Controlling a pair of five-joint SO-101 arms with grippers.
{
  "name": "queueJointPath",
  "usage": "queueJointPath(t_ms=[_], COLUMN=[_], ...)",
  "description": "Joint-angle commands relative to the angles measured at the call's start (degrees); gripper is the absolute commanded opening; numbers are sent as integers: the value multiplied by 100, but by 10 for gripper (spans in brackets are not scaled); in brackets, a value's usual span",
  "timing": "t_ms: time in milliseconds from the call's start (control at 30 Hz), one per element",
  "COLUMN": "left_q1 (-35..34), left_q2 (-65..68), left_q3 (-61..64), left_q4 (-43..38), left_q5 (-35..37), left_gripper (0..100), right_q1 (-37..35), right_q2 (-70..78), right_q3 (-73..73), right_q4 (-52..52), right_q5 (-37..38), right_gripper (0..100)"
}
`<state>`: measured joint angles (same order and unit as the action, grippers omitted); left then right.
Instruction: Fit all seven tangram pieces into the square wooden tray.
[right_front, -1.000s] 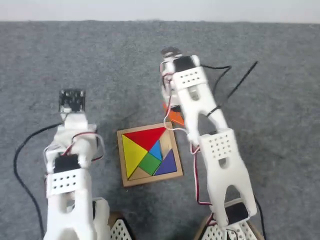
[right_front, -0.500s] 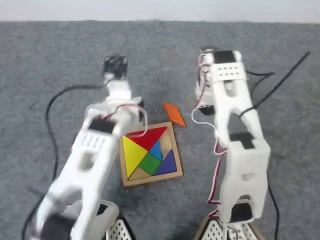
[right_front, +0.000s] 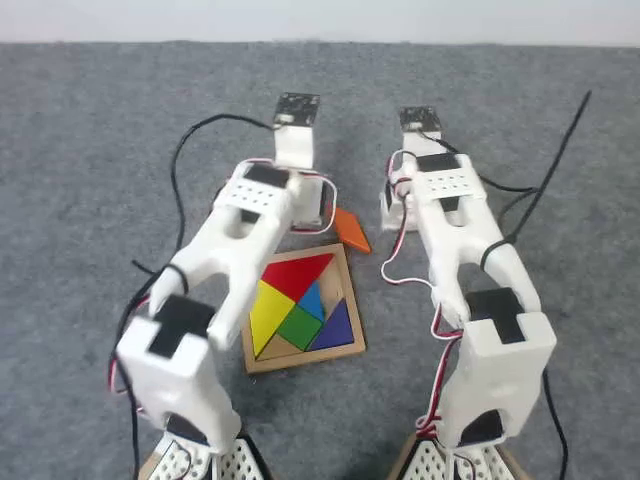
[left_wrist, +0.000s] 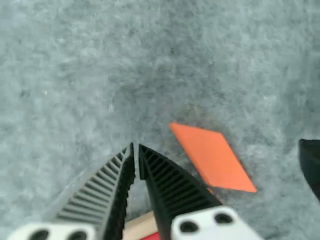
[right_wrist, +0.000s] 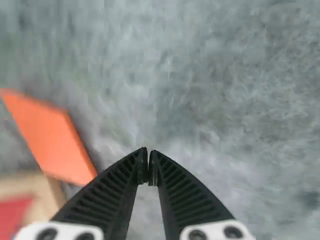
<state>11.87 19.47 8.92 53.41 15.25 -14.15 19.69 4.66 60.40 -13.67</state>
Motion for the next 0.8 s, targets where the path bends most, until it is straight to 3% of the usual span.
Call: queueJointPath(t_ms=[0,200,333,500,600,767], left_q1=[18,-554,-457,-334,-905,-1934], left_q2=[299,809,853,862,826,826], left_q3=[-936,-1868,-2053,-2035,-2053,-2035], left_q4=[158,281,589,554,571,615], left_q5=[26,-914,-967,-976,-967,-976], left_gripper=[12,12,13,13,13,13], right_q1=[-66,-470,-673,-725,-989,-1200], right_q2=[-31,330,646,919,910,954], right_q3=[-193,-668,-941,-1503,-1802,-2409], right_q4=[-488,-453,-338,620,1086,1305], right_q5=[-1248,-1380,-1187,-659,-35,185], right_gripper=[9,9,9,12,37,196])
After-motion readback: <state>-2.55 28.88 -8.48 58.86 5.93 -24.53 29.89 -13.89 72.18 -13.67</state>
